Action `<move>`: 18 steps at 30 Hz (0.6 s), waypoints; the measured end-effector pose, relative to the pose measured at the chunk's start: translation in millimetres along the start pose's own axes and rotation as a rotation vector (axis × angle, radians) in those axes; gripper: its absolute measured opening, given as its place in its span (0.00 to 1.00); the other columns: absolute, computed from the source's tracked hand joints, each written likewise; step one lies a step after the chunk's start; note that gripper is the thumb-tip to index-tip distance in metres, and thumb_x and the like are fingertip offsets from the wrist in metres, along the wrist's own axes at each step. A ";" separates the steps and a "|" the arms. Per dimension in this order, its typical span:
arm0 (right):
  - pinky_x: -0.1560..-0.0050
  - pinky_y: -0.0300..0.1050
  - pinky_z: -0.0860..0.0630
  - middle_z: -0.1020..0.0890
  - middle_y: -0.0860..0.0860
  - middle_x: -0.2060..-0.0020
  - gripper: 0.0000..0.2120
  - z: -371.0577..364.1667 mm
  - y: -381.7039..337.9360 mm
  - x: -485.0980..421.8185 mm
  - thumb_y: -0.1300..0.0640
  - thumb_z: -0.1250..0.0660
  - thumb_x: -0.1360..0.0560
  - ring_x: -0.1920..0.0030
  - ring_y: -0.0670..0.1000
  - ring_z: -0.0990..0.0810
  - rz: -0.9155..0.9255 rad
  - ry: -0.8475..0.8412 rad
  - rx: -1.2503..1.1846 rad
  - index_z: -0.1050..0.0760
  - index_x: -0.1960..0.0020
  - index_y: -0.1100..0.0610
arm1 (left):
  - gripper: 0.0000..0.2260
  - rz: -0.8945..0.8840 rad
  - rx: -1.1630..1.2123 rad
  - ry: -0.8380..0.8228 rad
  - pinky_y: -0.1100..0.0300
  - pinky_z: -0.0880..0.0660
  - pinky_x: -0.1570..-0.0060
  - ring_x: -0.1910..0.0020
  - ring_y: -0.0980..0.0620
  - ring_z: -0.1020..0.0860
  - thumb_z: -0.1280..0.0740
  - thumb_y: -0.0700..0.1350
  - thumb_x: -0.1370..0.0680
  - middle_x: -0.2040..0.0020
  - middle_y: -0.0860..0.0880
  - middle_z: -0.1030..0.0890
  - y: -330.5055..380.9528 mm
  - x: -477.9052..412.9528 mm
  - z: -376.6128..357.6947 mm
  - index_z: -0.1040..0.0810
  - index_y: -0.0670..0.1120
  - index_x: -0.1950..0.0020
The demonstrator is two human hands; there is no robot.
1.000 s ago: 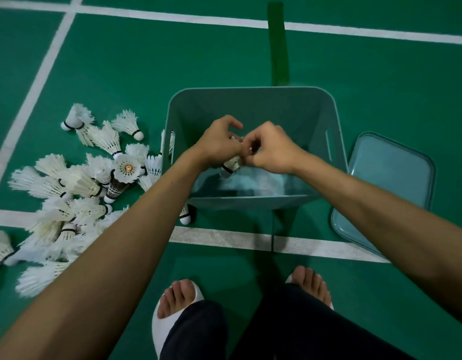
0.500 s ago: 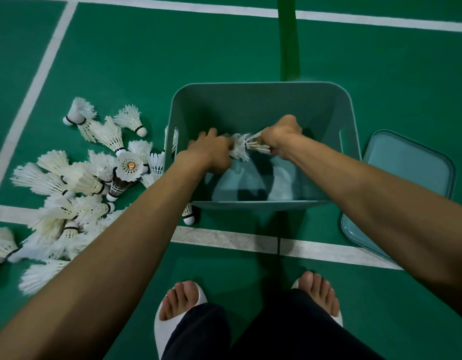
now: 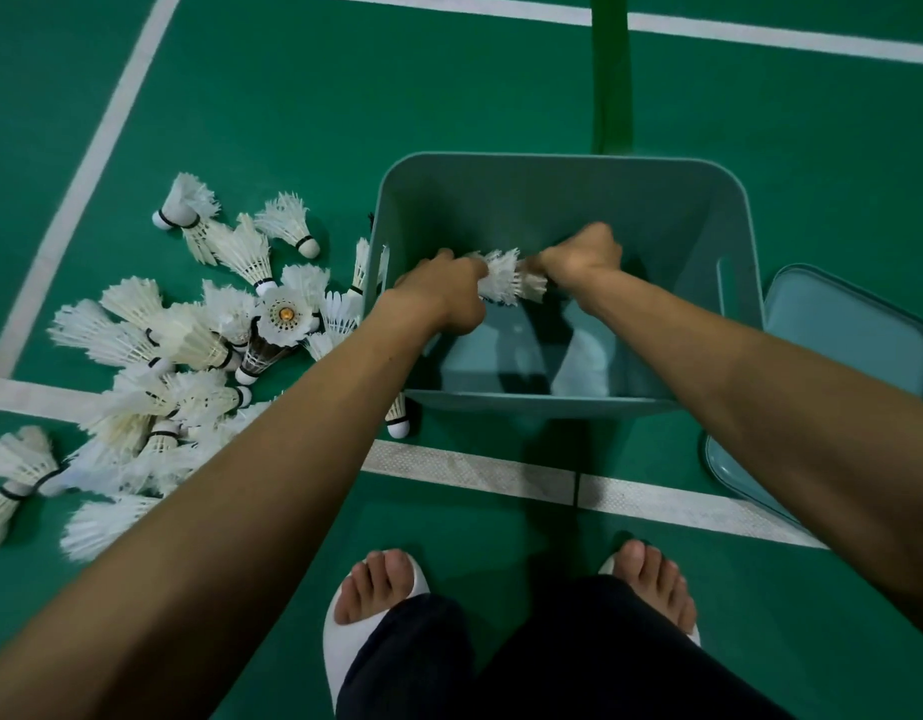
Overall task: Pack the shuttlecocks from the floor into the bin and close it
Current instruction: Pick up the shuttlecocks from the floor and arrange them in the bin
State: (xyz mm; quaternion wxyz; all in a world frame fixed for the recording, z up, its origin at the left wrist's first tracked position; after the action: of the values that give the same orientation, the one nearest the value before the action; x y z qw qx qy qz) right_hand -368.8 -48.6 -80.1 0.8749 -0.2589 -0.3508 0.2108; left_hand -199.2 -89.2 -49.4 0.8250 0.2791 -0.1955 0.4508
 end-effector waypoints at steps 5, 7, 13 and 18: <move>0.51 0.48 0.16 0.16 0.53 0.59 0.10 34.2 -12.0 39.1 0.57 0.22 0.32 0.56 0.53 0.15 0.103 0.150 0.062 0.19 0.57 0.62 | 0.23 -0.103 0.096 0.149 0.46 0.27 0.35 0.33 0.39 0.25 0.38 0.38 0.25 0.31 0.40 0.25 11.1 39.8 23.3 0.24 0.46 0.29; 0.49 0.50 0.16 0.14 0.55 0.61 0.08 45.7 -23.2 64.3 0.59 0.25 0.29 0.57 0.52 0.14 0.199 0.175 0.048 0.17 0.59 0.64 | 0.20 -0.169 0.160 0.346 0.50 0.24 0.40 0.38 0.42 0.22 0.37 0.37 0.26 0.36 0.43 0.20 12.4 63.4 34.7 0.20 0.46 0.35; 0.46 0.51 0.23 0.14 0.47 0.62 0.14 44.6 -71.5 174.1 0.44 0.32 0.26 0.53 0.52 0.18 0.934 0.347 0.137 0.15 0.61 0.53 | 0.05 -0.078 0.396 1.076 0.55 0.24 0.59 0.58 0.52 0.21 0.35 0.42 0.25 0.54 0.53 0.18 -34.5 140.2 37.2 0.22 0.48 0.51; 0.59 0.45 0.25 0.17 0.50 0.68 0.10 -16.4 -94.2 243.9 0.55 0.31 0.26 0.65 0.50 0.22 1.310 0.141 0.066 0.18 0.64 0.56 | 0.05 0.399 0.473 0.995 0.55 0.31 0.61 0.57 0.48 0.23 0.33 0.43 0.25 0.54 0.50 0.20 -114.4 173.3 -19.1 0.25 0.47 0.50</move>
State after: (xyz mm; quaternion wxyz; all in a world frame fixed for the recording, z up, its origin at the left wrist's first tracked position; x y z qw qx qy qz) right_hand -177.1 7.5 89.4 0.5941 -0.4050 -0.0559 0.6928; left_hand -10.7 -17.2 2.9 0.6321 0.1683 0.2725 0.7056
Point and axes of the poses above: each hand's wrist, its own x-axis away from the middle knuckle, its own z-axis out of the back of the hand, y = z × x, the point moved 1 cm from there along -x, towards the middle knuckle
